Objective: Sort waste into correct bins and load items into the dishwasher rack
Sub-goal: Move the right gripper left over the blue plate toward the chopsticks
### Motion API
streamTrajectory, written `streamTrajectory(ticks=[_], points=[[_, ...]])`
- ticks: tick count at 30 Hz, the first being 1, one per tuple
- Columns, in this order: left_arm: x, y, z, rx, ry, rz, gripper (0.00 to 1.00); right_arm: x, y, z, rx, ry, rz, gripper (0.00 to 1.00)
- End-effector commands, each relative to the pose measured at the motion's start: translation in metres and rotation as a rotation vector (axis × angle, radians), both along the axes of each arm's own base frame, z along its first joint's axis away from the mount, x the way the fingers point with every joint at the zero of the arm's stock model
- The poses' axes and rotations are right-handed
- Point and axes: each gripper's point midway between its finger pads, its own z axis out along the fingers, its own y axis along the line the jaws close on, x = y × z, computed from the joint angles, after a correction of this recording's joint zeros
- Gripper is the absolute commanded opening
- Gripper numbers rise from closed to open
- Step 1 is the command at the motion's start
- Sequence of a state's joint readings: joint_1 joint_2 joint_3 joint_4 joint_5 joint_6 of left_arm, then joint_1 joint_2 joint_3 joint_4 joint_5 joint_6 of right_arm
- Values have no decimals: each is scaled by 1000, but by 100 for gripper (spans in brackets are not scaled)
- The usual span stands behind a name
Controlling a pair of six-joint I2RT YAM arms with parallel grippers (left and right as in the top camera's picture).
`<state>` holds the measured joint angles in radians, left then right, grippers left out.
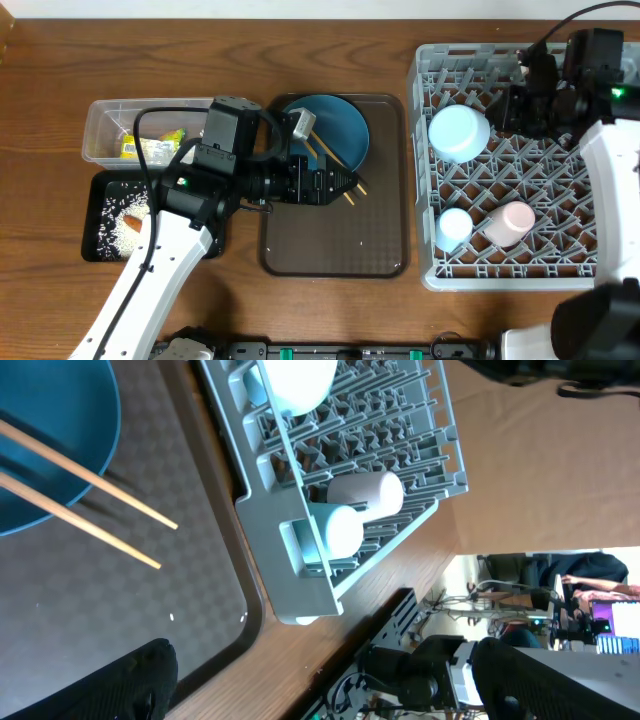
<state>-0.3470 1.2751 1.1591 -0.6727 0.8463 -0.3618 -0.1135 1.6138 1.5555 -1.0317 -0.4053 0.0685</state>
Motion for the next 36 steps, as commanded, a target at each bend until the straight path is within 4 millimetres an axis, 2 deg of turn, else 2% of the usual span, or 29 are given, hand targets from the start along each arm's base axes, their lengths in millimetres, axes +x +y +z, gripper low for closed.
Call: streamTrajectory(ticks=[1,4,7,8,9,10,16,17,20,24,26,27,28,29,31,33,36], points=[[3,0,10,-5,-40,-4,96,-16,12,33,26,-79,42,12],[3,0,10,-5,-40,-4,96,-29,28,49,70,-106,85,17],[3,0,10,-5,-40,-4,96,-48,38,55,80,-87,111,32],[3,0,10,-5,-40,-4,96,-53,40,56,82,-75,116,50],[3,0,10,-5,-40,-4,96,-57,42,56,82,-67,121,78],[3,0,10,-5,-40,-4,96,-60,44,56,86,-60,126,88],[4,-1,11,-13,-45,-7,98,-73,76,62,180,-38,221,80],[7,-3,17,-30,-71,-12,98,-75,82,61,181,-29,232,80],[34,-2,32,-47,-182,65,98,-85,100,59,179,-9,291,81],[42,-3,40,-85,-164,110,98,-94,123,56,140,-8,366,81],[48,5,44,-93,-167,145,98,-96,129,52,93,-11,386,79],[53,12,46,-92,-186,164,98,-96,130,50,61,-12,388,74],[61,24,48,-81,-207,202,98,-97,130,47,33,-13,388,64],[70,40,49,-65,-219,260,98,-97,128,44,3,-6,383,60],[85,74,53,-52,-238,365,98,-101,127,41,-24,10,385,59],[96,116,54,-48,-218,498,98,-105,127,39,-32,24,391,62],[101,175,45,-26,-159,667,98,-106,129,39,-32,25,397,65]])
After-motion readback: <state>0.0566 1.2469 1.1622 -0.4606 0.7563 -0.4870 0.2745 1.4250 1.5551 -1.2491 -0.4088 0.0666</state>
